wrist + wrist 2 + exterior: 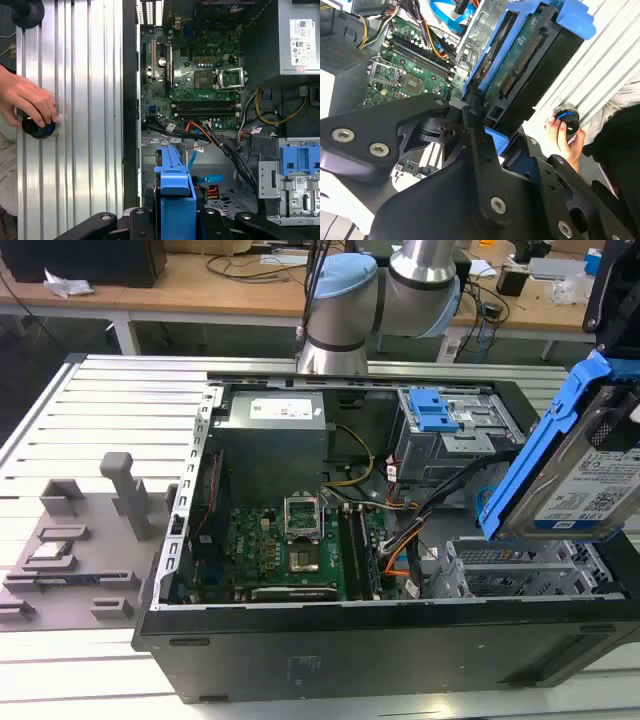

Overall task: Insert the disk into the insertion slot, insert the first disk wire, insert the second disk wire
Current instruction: 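Insert the disk into the insertion slot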

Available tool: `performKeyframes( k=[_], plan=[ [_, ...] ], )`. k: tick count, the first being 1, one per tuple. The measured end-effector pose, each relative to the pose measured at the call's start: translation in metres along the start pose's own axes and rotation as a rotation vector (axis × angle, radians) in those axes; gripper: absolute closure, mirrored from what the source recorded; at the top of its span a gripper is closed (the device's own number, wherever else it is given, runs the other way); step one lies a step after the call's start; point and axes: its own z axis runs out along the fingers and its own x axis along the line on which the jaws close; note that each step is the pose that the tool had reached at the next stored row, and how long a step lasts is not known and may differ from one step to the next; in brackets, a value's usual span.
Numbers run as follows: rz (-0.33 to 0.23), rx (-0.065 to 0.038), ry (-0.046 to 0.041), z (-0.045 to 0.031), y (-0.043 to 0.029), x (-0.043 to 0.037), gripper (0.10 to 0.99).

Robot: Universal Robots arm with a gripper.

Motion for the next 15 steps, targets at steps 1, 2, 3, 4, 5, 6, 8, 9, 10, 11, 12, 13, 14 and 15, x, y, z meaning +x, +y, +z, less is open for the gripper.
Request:
performKeyframes(
  k=[1, 2, 3, 4, 5, 6, 8, 9, 10, 11, 12, 13, 14, 15],
  plan=[
    [0.000, 0.000, -0.0002, 0.0022, -0.0001, 0.0000, 0.718],
    [0.000, 0.000, -0.0001, 0.0066, -0.0002, 0.0000, 0.718],
    [0.000, 0.000, -0.0002, 0.0094, -0.0004, 0.0000, 0.718],
    [0.000, 0.000, -0.0003, 0.0133, -0.0006, -0.0001, 0.718],
    [0.000, 0.000, -0.0002, 0.0145, -0.0007, -0.0001, 0.718],
    [0.000, 0.000, -0.0001, 0.0157, -0.0009, -0.0001, 0.718],
    [0.000, 0.000, 0.0000, 0.0180, -0.0019, -0.0003, 0.718],
    [0.000, 0.000, -0.0001, 0.0215, -0.0031, -0.0004, 0.718],
    [0.000, 0.000, -0.0001, 0.0253, -0.0037, -0.0005, 0.718],
    [0.000, 0.000, -0.0004, 0.0272, -0.0038, -0.0006, 0.718],
    [0.000, -0.001, -0.0007, 0.0284, -0.0040, -0.0007, 0.718],
    [0.000, -0.001, -0.0063, 0.0304, -0.0041, -0.0009, 0.718],
    [0.000, -0.001, -0.0146, 0.0329, -0.0042, -0.0012, 0.718],
    [-0.001, -0.001, -0.0168, 0.0363, -0.0043, -0.0015, 0.718]
  ],
)
